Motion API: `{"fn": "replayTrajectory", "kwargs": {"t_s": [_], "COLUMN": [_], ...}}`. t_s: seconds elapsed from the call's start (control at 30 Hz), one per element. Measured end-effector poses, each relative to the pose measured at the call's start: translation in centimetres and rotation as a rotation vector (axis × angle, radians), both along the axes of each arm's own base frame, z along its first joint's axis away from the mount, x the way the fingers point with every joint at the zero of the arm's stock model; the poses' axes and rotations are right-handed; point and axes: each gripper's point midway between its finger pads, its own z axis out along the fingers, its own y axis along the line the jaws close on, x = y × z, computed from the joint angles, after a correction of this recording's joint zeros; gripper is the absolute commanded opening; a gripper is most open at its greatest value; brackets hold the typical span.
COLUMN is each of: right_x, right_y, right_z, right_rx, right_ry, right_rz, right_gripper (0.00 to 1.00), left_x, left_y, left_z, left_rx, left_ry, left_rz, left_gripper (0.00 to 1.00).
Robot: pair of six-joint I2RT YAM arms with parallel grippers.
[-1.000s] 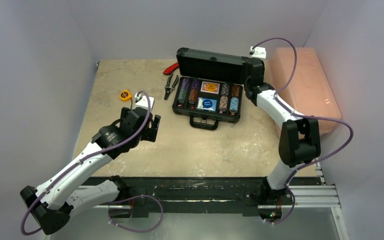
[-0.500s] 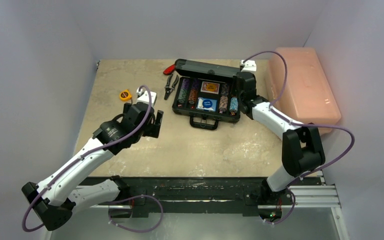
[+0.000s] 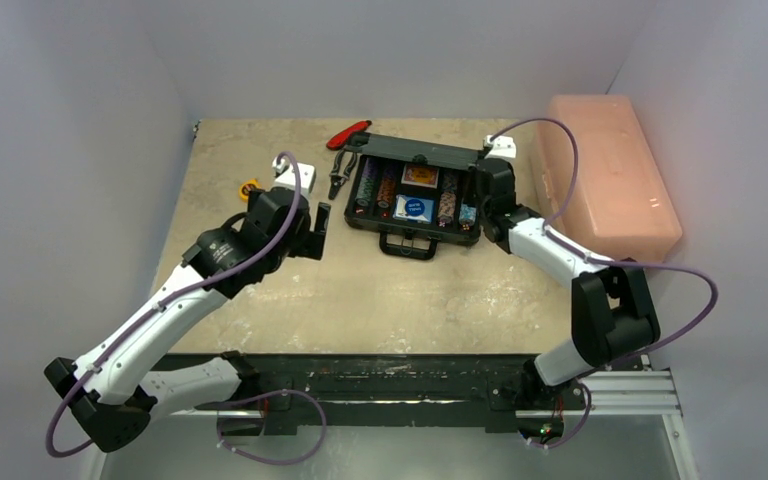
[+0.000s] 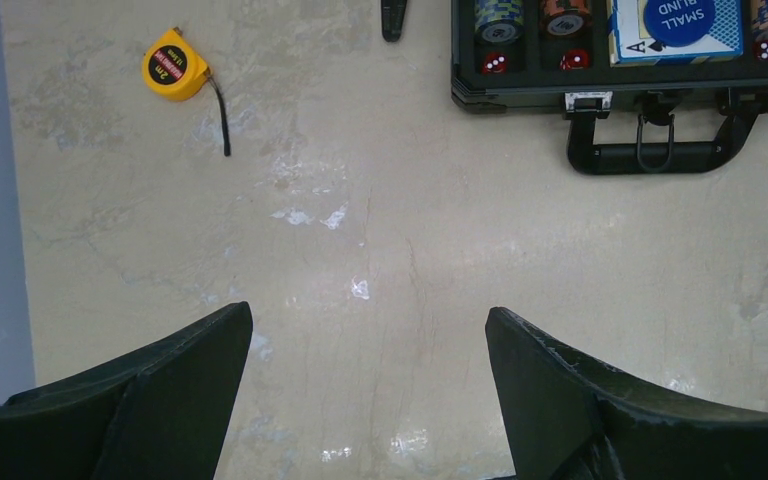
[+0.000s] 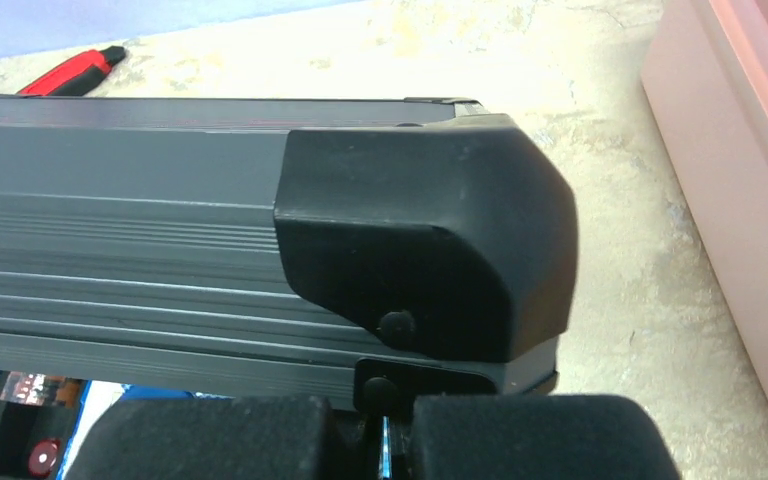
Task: Pack up texas hold em set
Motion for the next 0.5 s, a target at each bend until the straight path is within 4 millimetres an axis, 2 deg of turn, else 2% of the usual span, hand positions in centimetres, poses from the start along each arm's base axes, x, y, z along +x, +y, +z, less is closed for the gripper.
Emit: {"fn": "replayTrajectory", "kwargs": {"t_s": [0.2,0.5], "right_x": [-1.0,-2.1], "right_y": [-0.3,-0.7], "right_z": [-0.1,-1.8], "right_rx": [0.007,0.01], "right_ry": [0.001,0.042], "right_rz": [-0.005,-0.013], "right_gripper": [0.0,0.0], "left_x": [0.9,2.3], "left_y": [-0.9,-2.4], "left_z": [0.9,2.0], "left_rx": [-0.005,-0.023], "left_ry": [-0.007,-0.015], "left_rz": [-0.008,-0.025], "left_gripper": [0.87,0.87]}}
